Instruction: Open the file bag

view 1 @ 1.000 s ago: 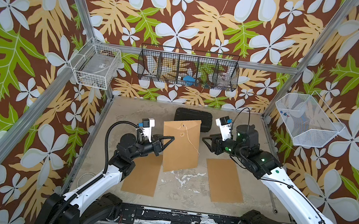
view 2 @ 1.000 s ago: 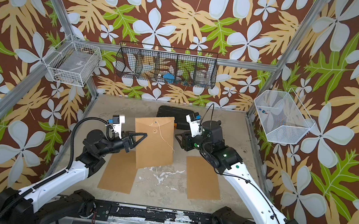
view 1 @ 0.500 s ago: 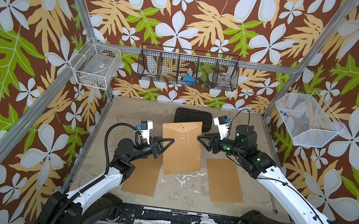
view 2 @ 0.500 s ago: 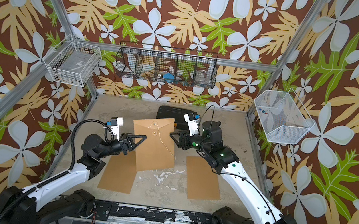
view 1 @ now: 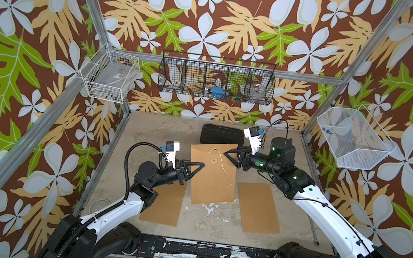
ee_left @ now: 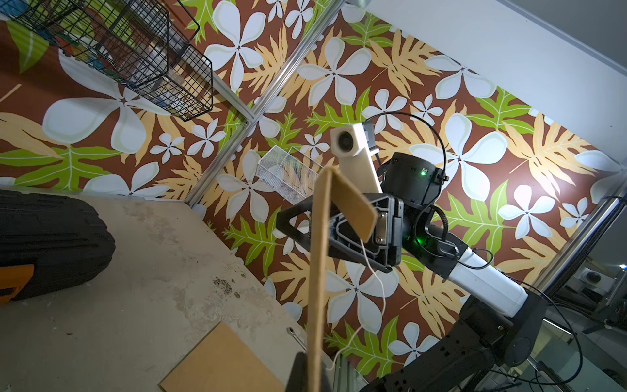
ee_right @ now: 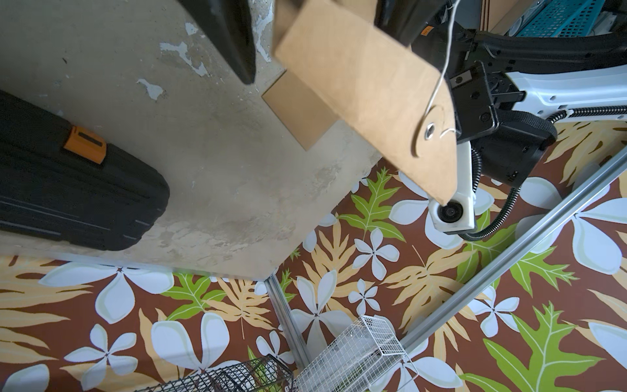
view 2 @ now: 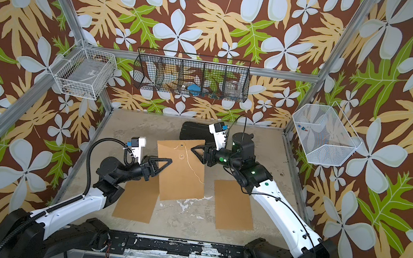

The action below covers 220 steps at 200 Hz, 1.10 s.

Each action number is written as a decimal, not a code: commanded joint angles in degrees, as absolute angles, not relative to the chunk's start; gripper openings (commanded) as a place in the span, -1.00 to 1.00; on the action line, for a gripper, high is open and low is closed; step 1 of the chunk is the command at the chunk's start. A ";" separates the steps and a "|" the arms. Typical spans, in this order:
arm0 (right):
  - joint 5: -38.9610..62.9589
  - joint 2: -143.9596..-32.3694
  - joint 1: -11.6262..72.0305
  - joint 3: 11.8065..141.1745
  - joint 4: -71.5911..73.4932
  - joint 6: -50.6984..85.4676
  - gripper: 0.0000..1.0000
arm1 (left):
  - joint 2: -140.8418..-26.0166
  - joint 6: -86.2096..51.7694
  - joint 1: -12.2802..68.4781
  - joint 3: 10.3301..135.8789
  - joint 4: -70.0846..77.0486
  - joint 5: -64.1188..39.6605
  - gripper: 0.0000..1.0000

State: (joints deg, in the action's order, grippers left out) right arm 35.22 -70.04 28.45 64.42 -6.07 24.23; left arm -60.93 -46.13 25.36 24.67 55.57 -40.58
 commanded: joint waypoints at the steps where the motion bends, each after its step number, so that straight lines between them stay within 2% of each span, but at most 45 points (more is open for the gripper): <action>1: 36.29 -69.96 28.39 65.77 -4.61 24.24 0.10 | -61.24 -45.44 25.62 24.44 58.01 -40.69 -1.00; 48: 37.84 -70.44 28.39 67.98 -4.56 23.91 0.01 | -62.05 -44.48 26.44 24.25 57.89 -40.76 -1.00; 142: 40.47 -71.71 28.39 69.35 -4.72 23.64 -0.75 | -62.66 -43.26 26.63 24.08 57.33 -40.48 -1.00; 172: 40.87 -71.76 28.38 69.43 -4.83 23.30 -0.89 | -62.90 -42.98 26.63 23.99 57.09 -40.00 -1.00; 220: 41.22 -71.65 28.36 69.77 -6.62 21.50 -1.00 | -62.26 -42.98 26.63 24.62 56.86 -38.35 -0.55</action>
State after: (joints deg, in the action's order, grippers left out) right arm 40.49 -71.68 28.25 69.23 -6.35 23.09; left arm -62.67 -43.97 26.52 24.05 55.72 -39.03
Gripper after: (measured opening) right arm 0.050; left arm 0.202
